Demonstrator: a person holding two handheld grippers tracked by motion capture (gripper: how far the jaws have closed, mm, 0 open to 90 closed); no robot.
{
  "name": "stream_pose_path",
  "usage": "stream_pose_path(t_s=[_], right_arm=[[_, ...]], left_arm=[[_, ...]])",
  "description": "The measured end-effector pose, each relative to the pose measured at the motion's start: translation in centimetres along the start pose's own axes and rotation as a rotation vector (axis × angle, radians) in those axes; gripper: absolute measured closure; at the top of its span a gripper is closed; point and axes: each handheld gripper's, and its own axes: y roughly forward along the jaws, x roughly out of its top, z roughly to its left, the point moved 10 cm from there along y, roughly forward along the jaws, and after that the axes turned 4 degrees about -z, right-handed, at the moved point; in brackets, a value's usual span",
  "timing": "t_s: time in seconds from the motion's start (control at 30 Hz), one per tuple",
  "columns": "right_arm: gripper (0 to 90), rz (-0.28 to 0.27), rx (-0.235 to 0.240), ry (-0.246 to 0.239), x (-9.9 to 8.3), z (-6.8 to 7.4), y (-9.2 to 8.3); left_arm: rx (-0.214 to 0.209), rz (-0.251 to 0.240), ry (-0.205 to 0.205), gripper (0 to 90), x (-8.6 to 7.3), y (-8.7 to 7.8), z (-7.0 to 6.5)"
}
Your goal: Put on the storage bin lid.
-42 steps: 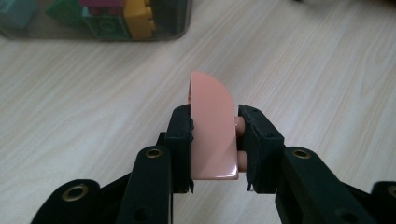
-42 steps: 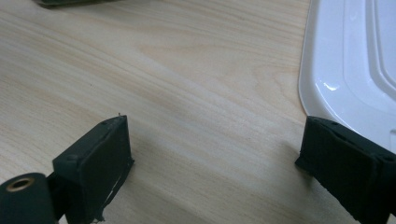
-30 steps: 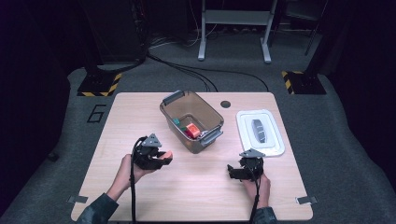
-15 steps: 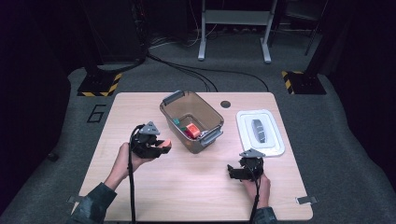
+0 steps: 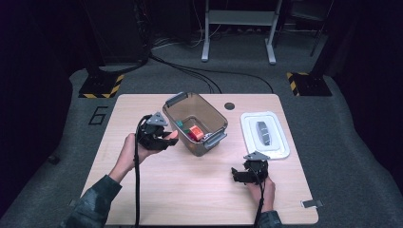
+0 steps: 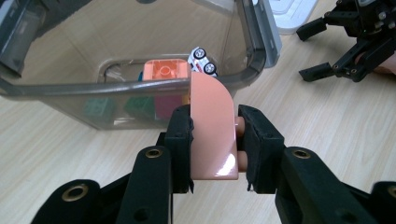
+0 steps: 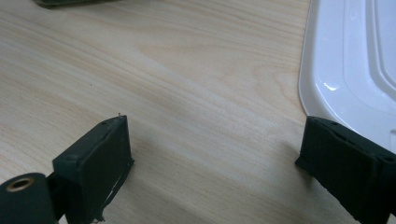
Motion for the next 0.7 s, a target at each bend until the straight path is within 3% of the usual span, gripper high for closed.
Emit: stream_pose_path(t_s=[0.5, 0.7], right_arm=[[7.8, 0.000, 0.000, 0.002, 0.0, 0.0, 0.0], [7.8, 0.000, 0.001, 0.000, 0.0, 0.0, 0.0]], left_arm=[[0.003, 0.005, 0.038, 66.7, 3.7, 0.7, 0.4], [0.001, 0.003, 0.025, 66.7, 4.9, 1.5, 0.8]])
